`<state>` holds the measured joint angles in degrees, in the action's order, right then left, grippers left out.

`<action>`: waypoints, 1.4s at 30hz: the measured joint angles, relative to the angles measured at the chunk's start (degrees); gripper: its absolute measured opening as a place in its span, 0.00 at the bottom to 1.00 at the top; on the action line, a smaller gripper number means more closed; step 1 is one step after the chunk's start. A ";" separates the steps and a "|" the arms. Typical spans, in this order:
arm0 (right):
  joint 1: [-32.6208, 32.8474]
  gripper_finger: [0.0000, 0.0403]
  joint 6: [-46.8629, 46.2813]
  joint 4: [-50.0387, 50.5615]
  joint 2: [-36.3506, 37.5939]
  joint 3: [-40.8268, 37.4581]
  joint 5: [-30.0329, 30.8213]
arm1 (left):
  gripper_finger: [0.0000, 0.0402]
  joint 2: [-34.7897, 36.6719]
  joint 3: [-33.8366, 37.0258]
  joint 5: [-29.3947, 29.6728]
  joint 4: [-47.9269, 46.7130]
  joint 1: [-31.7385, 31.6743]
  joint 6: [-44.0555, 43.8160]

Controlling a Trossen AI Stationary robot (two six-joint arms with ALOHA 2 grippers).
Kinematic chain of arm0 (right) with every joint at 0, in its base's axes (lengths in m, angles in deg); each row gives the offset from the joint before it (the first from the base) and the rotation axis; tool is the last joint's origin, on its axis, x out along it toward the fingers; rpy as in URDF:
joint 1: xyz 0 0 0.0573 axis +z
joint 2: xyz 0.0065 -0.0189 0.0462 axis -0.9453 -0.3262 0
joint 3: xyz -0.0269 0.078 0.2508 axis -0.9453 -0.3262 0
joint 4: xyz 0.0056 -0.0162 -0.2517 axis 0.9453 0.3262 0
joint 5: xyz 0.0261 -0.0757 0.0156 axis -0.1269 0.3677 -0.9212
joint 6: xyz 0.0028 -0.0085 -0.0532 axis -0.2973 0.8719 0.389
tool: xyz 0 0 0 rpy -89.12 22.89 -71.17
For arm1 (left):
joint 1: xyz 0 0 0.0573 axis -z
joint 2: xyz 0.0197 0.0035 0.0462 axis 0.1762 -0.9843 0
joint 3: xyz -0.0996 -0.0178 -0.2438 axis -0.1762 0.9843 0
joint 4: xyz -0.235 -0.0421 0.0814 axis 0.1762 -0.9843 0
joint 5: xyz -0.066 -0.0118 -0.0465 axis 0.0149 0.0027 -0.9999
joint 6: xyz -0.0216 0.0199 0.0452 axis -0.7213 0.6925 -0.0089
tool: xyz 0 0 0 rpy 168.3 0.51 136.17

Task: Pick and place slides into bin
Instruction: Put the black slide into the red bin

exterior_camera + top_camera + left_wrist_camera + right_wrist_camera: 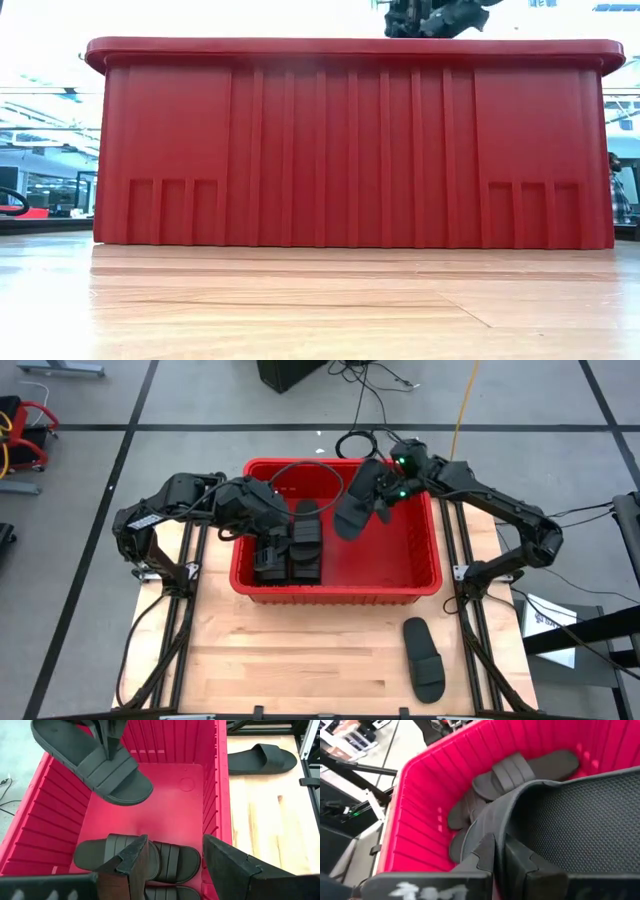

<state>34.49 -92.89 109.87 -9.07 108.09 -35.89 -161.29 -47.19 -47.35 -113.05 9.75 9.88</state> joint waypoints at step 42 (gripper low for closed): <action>10.88 0.03 4.05 5.91 -19.67 -0.02 -6.45 | 0.46 0.00 -0.02 -0.04 -0.35 -2.21 0.94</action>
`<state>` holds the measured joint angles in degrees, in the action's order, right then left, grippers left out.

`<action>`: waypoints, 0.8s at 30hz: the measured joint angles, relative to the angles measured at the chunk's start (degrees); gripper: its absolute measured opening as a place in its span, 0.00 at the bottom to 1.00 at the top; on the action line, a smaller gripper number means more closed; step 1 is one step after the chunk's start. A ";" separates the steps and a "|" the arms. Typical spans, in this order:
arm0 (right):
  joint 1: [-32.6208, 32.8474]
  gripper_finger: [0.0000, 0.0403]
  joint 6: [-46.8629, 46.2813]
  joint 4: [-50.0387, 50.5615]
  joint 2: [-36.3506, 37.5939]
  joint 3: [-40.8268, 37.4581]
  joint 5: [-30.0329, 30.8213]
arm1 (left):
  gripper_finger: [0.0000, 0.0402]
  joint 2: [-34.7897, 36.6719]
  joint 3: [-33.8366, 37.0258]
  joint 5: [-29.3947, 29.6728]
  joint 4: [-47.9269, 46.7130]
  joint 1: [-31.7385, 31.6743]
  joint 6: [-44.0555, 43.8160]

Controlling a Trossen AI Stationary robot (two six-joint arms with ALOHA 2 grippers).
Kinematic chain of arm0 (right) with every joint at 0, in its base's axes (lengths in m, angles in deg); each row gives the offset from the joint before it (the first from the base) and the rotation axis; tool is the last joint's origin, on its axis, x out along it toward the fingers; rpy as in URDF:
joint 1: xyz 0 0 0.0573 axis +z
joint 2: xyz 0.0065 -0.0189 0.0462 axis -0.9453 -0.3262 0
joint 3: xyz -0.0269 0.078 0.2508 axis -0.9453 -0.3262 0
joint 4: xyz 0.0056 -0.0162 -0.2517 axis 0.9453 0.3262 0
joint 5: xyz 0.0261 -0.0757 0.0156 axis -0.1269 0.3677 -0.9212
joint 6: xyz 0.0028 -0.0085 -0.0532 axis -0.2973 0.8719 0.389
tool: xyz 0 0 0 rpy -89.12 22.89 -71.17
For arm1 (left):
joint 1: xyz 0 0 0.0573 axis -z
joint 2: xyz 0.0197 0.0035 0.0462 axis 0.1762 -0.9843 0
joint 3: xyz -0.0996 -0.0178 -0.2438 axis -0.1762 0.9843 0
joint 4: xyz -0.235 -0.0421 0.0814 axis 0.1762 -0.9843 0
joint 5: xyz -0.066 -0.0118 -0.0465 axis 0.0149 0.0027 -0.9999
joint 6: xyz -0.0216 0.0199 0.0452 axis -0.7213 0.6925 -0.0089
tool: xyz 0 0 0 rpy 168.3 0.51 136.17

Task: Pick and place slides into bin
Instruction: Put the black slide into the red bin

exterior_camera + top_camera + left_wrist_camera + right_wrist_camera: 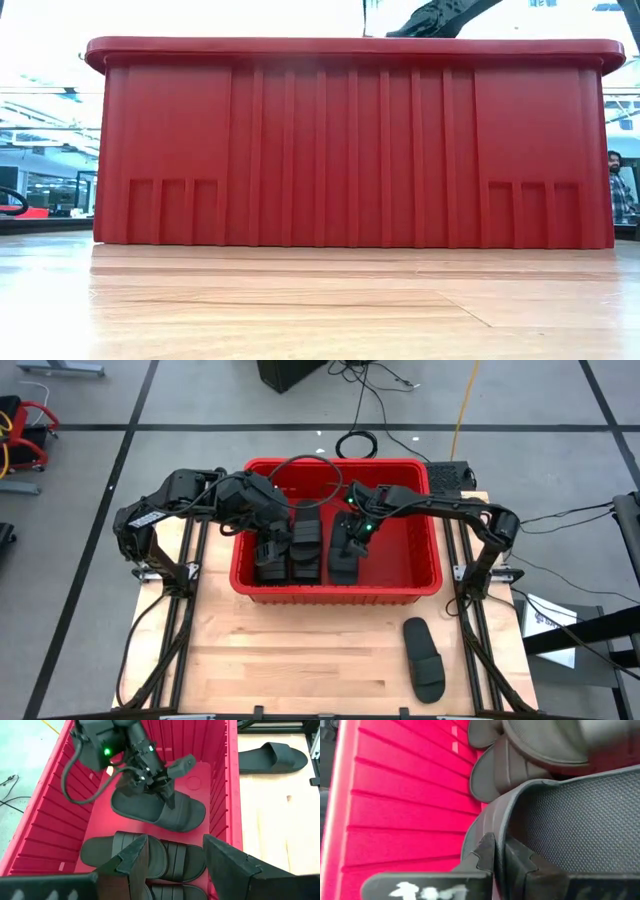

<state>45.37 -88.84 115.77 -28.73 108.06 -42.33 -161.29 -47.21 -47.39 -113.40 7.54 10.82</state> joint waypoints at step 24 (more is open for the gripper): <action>5.18 0.03 0.60 -0.84 -0.46 0.00 3.56 | 0.46 0.00 0.00 -0.02 0.02 0.00 -0.10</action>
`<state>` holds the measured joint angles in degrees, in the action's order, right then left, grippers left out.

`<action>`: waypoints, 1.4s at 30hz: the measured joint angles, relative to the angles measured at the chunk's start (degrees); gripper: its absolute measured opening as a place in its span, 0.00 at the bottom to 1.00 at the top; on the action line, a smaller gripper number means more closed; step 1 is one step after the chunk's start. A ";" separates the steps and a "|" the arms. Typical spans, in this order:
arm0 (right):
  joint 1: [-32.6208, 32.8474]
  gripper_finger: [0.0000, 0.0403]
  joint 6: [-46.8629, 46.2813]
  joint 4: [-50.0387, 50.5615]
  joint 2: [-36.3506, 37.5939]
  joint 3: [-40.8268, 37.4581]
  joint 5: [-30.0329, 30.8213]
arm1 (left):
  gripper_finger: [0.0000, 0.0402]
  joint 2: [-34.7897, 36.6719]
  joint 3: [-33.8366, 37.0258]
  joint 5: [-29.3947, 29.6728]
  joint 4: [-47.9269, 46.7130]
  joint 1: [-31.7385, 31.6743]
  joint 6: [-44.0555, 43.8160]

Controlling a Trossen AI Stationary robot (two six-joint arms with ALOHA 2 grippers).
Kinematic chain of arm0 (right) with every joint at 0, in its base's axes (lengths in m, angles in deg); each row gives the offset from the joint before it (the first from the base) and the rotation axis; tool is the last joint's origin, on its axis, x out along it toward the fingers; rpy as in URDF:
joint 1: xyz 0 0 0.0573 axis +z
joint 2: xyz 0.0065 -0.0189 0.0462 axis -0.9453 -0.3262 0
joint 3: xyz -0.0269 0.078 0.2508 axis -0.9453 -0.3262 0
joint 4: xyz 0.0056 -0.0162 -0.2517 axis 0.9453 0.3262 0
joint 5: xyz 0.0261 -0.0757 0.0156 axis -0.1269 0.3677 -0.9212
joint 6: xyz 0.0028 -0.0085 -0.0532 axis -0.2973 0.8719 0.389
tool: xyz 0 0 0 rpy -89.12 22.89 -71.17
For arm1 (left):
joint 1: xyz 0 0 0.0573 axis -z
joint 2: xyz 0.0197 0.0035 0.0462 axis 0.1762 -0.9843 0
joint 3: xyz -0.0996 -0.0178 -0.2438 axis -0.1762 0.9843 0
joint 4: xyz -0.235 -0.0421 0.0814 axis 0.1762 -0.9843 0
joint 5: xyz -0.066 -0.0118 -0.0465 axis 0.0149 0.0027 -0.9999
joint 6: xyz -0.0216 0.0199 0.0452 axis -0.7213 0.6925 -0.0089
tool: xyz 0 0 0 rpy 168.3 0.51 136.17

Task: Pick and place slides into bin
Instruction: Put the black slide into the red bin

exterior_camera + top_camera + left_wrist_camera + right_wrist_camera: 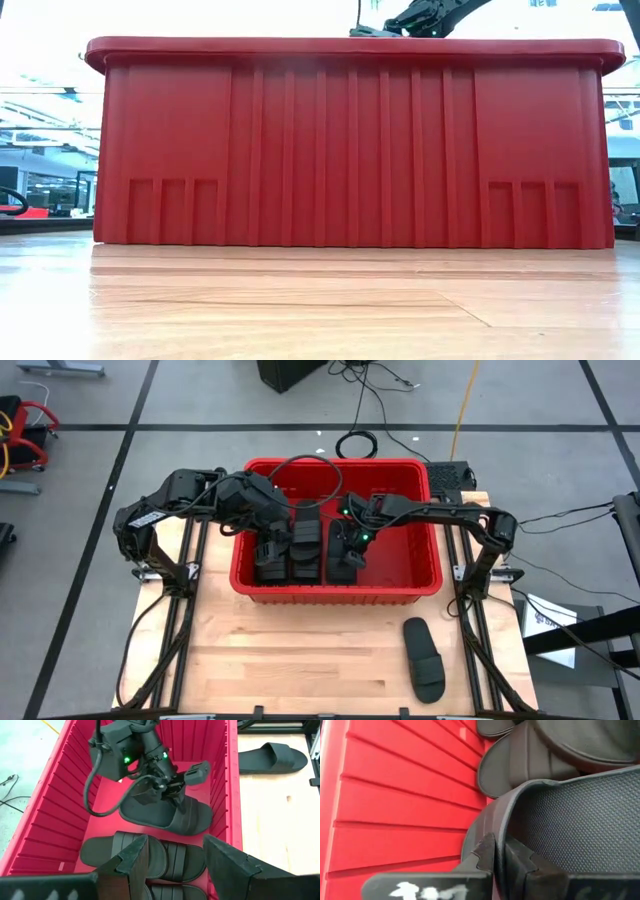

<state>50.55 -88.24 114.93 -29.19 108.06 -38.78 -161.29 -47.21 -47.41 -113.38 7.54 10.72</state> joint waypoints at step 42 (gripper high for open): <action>1.88 0.53 -1.64 -3.69 0.04 0.00 11.62 | 0.46 0.00 0.00 -0.59 0.00 0.00 -0.19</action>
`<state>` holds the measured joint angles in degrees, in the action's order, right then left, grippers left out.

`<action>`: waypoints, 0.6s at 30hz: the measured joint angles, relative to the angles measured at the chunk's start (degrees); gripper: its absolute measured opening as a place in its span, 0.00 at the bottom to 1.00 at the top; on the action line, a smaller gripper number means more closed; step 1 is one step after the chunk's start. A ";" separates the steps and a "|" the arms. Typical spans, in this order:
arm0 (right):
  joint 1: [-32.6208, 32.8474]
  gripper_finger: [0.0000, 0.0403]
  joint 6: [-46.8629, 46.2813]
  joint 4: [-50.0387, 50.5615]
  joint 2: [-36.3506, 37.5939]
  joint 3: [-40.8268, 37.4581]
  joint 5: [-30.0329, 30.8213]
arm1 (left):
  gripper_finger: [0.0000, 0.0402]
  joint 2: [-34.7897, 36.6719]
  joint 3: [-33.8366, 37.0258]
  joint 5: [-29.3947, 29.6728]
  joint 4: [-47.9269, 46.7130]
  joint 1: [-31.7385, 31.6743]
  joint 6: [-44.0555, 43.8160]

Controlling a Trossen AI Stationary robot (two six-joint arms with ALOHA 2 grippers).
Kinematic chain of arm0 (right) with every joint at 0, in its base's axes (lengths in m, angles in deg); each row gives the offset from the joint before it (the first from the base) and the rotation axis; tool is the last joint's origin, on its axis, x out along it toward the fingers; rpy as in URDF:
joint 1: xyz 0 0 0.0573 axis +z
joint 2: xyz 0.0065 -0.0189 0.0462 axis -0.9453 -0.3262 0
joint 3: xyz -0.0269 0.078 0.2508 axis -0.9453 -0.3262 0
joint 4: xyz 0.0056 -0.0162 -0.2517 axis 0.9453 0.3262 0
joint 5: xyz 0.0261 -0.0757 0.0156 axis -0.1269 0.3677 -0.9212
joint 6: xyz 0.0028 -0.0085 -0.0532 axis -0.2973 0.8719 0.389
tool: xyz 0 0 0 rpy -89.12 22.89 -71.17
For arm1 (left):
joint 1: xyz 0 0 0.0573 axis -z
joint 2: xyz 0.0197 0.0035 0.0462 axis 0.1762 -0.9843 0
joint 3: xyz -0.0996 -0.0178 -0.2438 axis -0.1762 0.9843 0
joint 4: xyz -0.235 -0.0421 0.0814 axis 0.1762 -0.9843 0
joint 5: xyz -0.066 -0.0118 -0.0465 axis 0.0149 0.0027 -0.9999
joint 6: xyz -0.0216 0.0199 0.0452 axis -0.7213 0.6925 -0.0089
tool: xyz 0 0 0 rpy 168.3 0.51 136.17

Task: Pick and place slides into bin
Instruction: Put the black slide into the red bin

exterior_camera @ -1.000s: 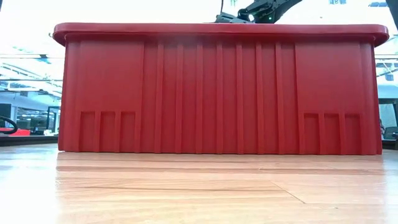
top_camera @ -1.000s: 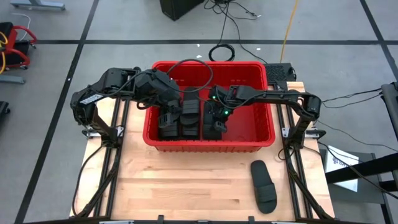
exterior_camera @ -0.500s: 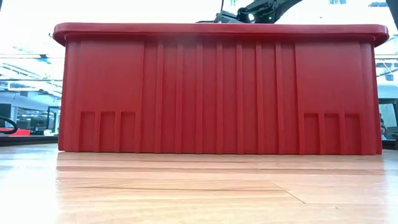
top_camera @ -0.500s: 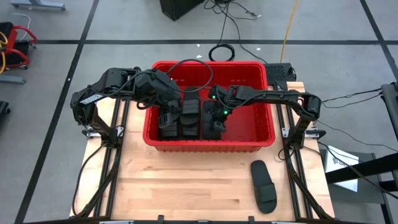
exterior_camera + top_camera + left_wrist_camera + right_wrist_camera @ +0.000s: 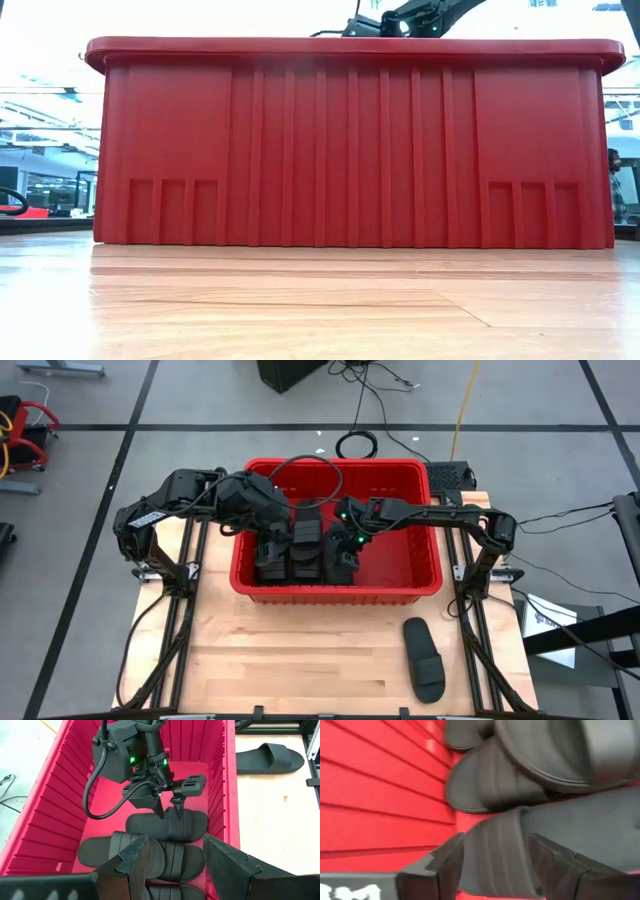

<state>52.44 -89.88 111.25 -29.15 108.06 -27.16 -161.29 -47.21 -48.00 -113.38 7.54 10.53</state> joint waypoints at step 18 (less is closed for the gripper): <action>-3.61 0.53 -6.63 -1.38 0.00 0.00 5.84 | 0.46 0.00 0.00 -0.03 -1.17 0.00 0.00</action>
<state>48.83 -96.51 109.87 -29.15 108.06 -21.32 -161.29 -47.21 -48.03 -114.55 7.54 10.53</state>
